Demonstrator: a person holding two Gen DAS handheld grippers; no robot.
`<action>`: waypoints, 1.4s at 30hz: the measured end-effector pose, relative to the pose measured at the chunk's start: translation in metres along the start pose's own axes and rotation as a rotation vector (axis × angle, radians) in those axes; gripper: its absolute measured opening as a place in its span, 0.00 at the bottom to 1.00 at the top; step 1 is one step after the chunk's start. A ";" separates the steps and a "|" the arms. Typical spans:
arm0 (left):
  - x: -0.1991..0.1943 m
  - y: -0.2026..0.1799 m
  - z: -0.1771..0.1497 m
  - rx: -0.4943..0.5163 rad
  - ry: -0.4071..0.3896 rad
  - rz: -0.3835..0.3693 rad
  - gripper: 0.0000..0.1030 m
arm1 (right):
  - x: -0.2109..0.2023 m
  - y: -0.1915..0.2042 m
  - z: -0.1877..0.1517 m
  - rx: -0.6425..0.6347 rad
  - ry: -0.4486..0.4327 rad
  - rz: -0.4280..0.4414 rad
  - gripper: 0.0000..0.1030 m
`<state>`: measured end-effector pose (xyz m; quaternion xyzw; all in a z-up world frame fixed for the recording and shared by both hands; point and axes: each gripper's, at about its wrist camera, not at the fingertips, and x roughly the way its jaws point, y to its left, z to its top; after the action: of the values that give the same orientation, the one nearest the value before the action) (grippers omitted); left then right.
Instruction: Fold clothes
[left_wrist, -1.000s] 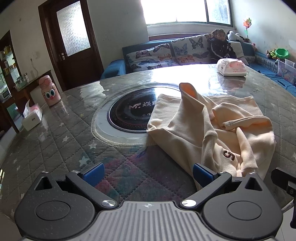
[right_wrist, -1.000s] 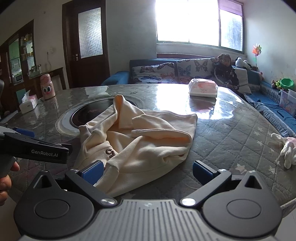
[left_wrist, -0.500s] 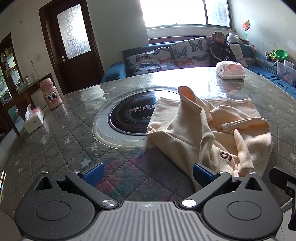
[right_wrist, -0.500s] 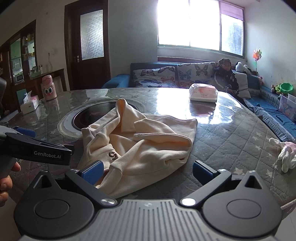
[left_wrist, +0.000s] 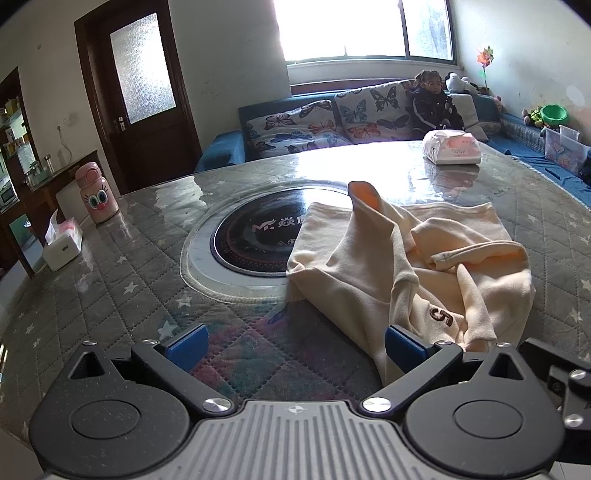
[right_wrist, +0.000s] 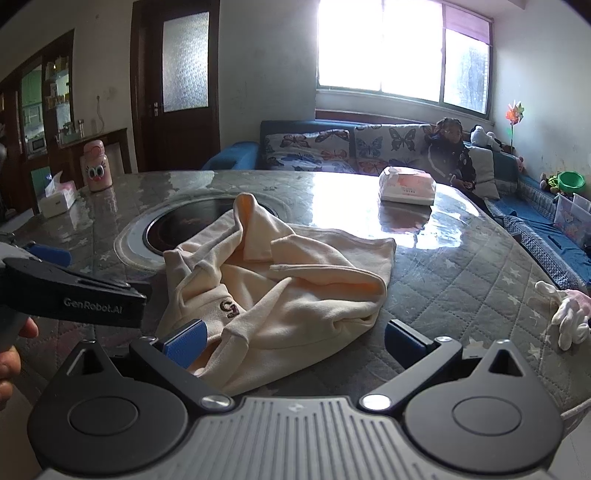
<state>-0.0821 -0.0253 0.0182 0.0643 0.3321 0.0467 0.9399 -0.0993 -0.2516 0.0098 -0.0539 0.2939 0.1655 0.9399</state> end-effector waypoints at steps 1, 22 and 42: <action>0.000 0.000 0.000 0.000 -0.002 -0.002 1.00 | 0.002 -0.001 0.000 -0.003 0.007 -0.003 1.00; 0.012 -0.008 0.015 0.036 0.011 -0.033 1.00 | 0.022 -0.021 0.003 -0.019 0.078 -0.062 1.00; 0.023 -0.009 0.027 0.044 0.022 -0.045 1.00 | 0.034 -0.024 0.015 -0.025 0.110 -0.114 1.00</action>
<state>-0.0471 -0.0341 0.0236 0.0769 0.3447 0.0192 0.9354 -0.0572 -0.2621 0.0030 -0.0910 0.3393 0.1121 0.9295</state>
